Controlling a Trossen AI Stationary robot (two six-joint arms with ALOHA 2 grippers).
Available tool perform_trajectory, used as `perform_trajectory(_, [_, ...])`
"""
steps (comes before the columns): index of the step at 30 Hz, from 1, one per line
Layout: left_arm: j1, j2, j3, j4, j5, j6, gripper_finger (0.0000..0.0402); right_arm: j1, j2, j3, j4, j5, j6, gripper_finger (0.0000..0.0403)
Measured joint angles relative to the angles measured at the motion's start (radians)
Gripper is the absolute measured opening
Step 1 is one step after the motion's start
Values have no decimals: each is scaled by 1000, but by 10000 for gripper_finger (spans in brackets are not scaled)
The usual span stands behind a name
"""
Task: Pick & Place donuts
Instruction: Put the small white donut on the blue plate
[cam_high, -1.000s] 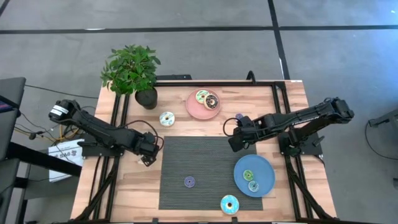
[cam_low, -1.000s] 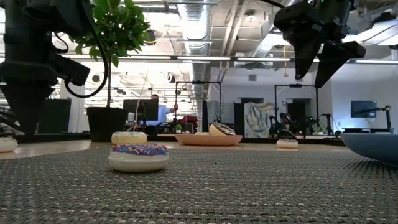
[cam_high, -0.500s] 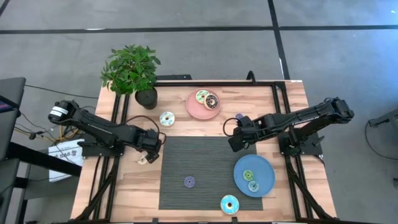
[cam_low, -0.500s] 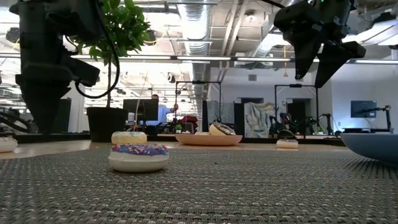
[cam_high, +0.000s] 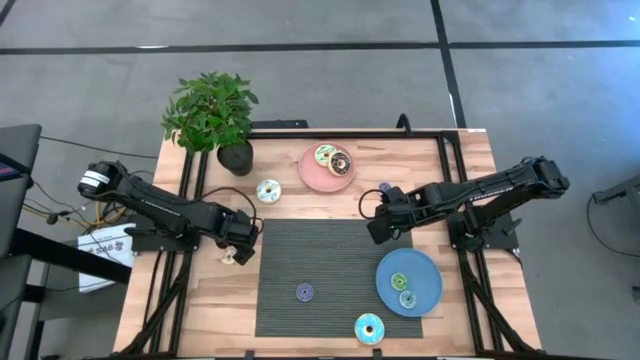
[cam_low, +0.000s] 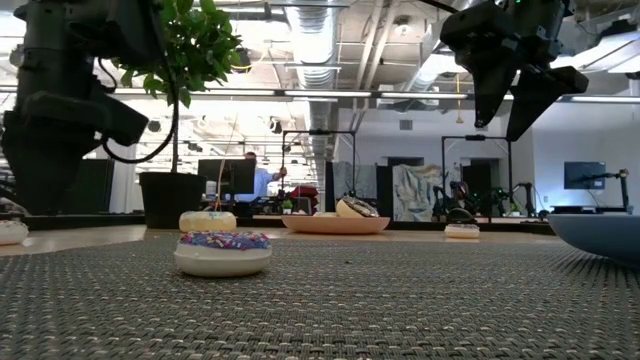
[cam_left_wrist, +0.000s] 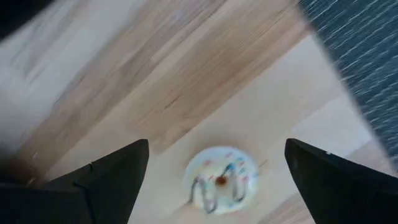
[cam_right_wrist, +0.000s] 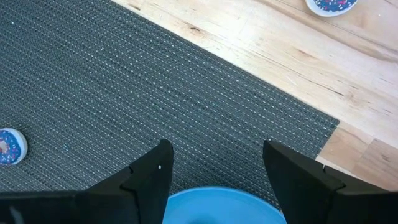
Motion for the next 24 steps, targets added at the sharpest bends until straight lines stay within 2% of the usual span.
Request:
perform_trajectory(12, [-111, 34, -62, 17, 51, -118, 371, 1, 0, 0, 2, -1, 0, 240])
perform_trajectory(24, [-124, 34, -62, 34, 63, -121, 371, -1, 0, 1, 7, -1, -8, 240])
